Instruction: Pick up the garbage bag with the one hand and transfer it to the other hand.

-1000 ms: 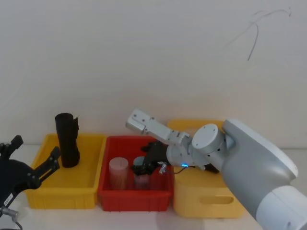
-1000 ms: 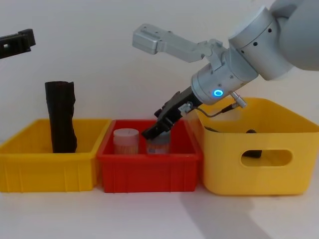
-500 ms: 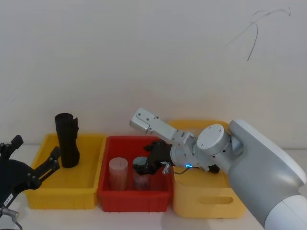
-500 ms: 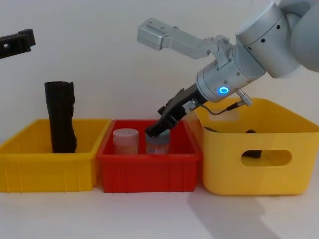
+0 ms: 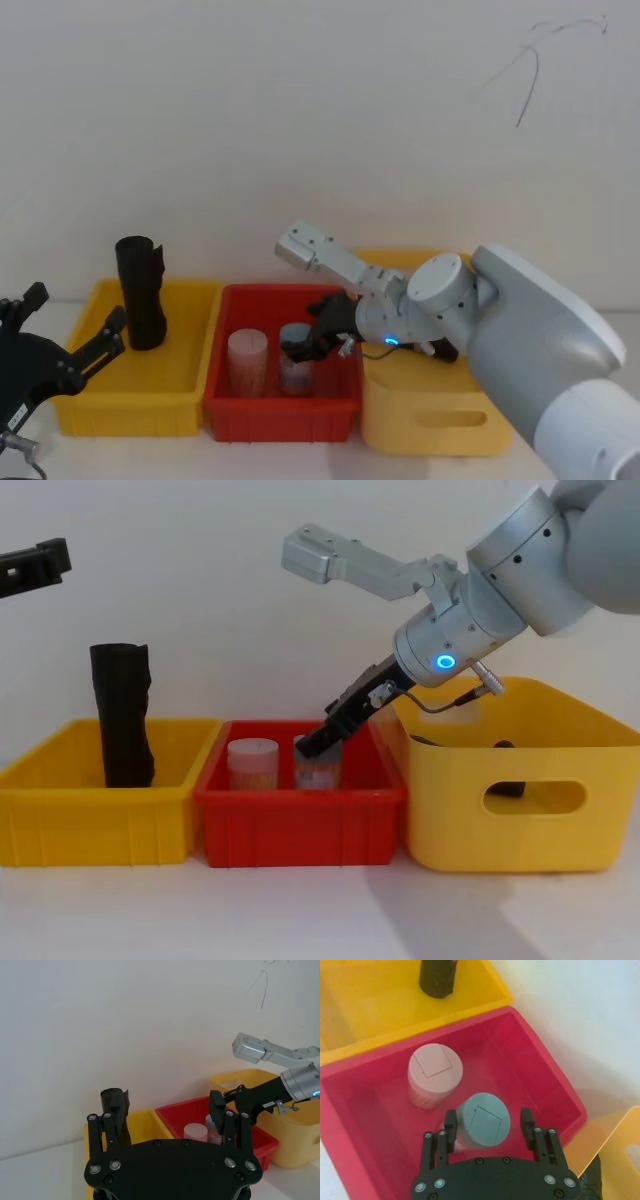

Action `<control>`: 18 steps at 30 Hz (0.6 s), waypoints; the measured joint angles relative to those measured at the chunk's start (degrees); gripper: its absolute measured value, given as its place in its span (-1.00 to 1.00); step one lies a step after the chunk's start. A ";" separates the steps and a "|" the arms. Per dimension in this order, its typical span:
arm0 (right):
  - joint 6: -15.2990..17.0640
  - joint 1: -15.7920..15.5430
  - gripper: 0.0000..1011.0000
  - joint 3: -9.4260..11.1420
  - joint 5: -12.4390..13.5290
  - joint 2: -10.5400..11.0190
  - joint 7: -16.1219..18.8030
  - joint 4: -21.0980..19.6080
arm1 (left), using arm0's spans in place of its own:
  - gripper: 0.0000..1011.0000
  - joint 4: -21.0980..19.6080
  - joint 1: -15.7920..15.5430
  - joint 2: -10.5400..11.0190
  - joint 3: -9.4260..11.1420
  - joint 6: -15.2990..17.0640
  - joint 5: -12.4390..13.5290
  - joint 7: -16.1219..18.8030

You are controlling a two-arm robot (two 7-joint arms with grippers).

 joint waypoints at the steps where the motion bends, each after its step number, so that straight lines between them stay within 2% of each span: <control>1: -0.19 0.32 0.52 0.10 0.01 -0.22 -0.11 0.71 | 0.98 0.00 0.00 0.00 0.01 0.00 0.00 0.00; 11: -1.96 3.59 0.96 1.17 0.10 -2.45 -1.10 8.09 | 0.98 0.00 0.00 0.00 0.00 0.00 0.00 0.00; 18: -2.49 4.52 0.99 1.49 0.13 -3.09 -1.39 10.20 | 0.98 0.00 0.00 0.00 0.00 0.00 0.00 0.00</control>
